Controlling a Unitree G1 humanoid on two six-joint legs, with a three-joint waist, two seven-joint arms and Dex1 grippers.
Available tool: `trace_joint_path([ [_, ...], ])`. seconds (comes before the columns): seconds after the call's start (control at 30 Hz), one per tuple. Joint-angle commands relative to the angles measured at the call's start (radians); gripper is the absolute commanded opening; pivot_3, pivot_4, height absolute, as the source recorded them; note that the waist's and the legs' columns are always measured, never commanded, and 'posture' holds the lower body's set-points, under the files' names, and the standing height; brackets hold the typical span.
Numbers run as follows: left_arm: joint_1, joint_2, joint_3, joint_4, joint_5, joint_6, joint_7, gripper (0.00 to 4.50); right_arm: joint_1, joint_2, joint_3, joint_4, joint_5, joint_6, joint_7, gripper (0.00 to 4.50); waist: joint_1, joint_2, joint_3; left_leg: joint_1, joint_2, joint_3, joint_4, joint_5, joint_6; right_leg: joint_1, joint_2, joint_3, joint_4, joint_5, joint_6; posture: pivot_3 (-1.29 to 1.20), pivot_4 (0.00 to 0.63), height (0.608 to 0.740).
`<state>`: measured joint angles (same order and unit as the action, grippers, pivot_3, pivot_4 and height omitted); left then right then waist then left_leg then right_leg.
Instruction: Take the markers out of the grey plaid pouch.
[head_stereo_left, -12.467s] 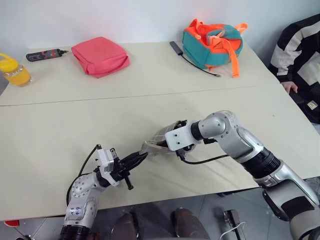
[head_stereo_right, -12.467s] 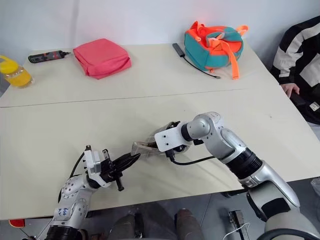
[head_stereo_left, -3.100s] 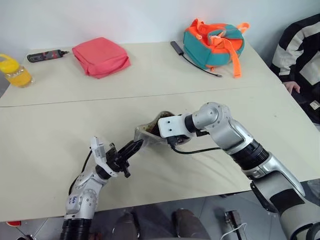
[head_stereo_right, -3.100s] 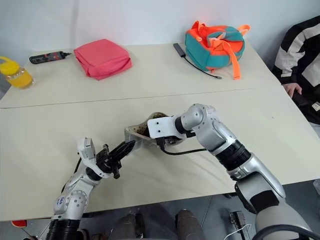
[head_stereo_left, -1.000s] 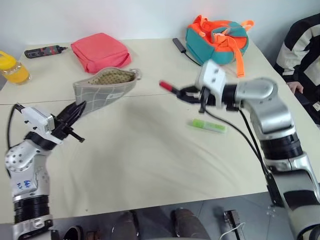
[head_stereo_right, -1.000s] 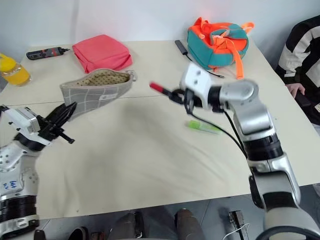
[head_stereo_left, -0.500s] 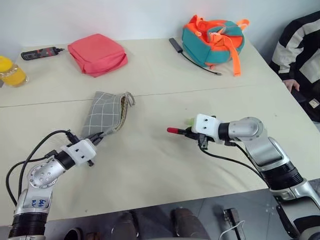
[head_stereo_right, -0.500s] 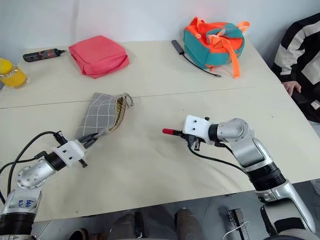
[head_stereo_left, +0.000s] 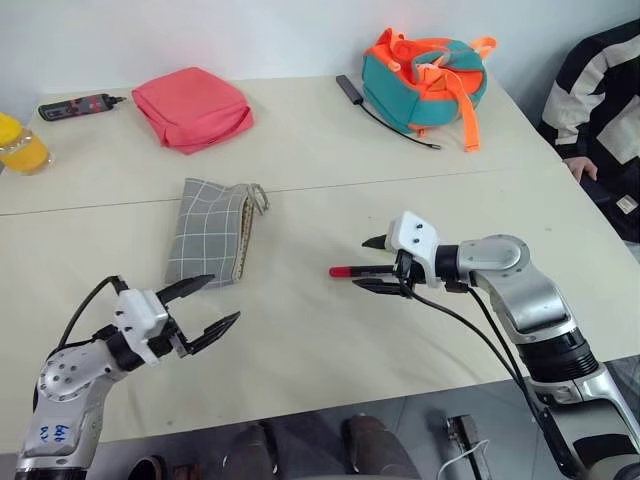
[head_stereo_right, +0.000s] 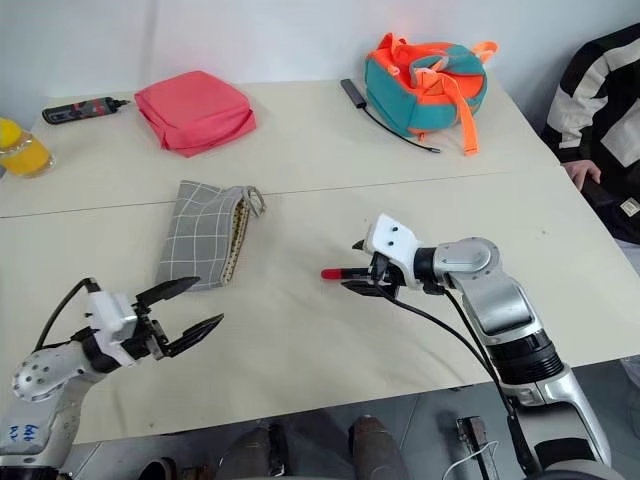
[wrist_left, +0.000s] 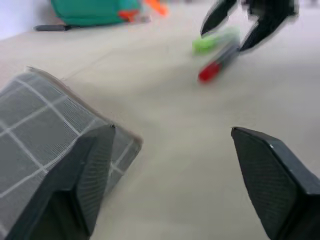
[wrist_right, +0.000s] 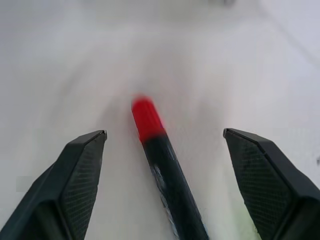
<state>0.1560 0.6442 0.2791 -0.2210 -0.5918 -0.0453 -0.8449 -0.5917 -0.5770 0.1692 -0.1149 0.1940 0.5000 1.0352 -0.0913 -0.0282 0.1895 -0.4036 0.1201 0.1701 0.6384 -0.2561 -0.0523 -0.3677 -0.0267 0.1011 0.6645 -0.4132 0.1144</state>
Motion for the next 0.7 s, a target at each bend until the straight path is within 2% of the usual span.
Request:
trace_joint_path([
  [0.03, 0.042, -0.005, 0.089, -0.066, -0.083, 0.089, 0.050, 3.91, 0.035, 0.036, -0.089, -0.100, 0.127, 0.032, -0.016, 3.95, 0.001, 0.000, 0.000, 0.000, 0.000, -0.001, 0.000, 0.000, 0.000, 0.001, 0.000, 0.000, -0.001, 0.000, 0.000, 0.00, 0.150, 0.740],
  [0.17, 0.037, -0.027, 0.172, -0.019, -0.045, 0.100, 0.131, 3.91, 0.161, 0.056, -0.131, -0.200, 0.223, 0.023, -0.013, 3.95, 0.005, 0.000, 0.000, 0.000, -0.001, -0.006, 0.001, 0.000, 0.000, 0.003, 0.000, -0.001, -0.004, 0.000, 0.000, 0.00, 0.150, 0.740],
  [0.33, 0.054, -0.065, 0.208, 0.051, 0.064, 0.073, 0.237, 3.91, 0.340, 0.071, -0.132, -0.246, 0.230, -0.071, -0.039, 3.95, 0.007, 0.000, 0.000, 0.000, -0.001, -0.011, 0.003, -0.001, 0.001, 0.009, 0.000, -0.005, -0.006, 0.000, 0.000, 0.00, 0.150, 0.740],
  [0.47, 0.091, -0.109, 0.260, 0.101, 0.074, 0.059, 0.272, 3.91, 0.448, 0.069, -0.128, -0.223, 0.216, -0.155, -0.032, 3.95, 0.004, -0.002, 0.000, 0.000, -0.001, -0.011, 0.006, -0.001, 0.002, 0.010, 0.000, -0.004, -0.006, 0.000, 0.000, 0.00, 0.150, 0.740],
  [0.7, 0.071, -0.125, 0.320, 0.164, 0.067, 0.074, 0.301, 3.91, 0.491, 0.057, -0.092, -0.163, 0.179, -0.250, -0.011, 3.95, 0.007, -0.003, -0.001, 0.001, -0.001, -0.009, 0.009, -0.001, 0.002, 0.012, 0.000, -0.007, -0.005, 0.000, -0.001, 0.00, 0.150, 0.740],
])
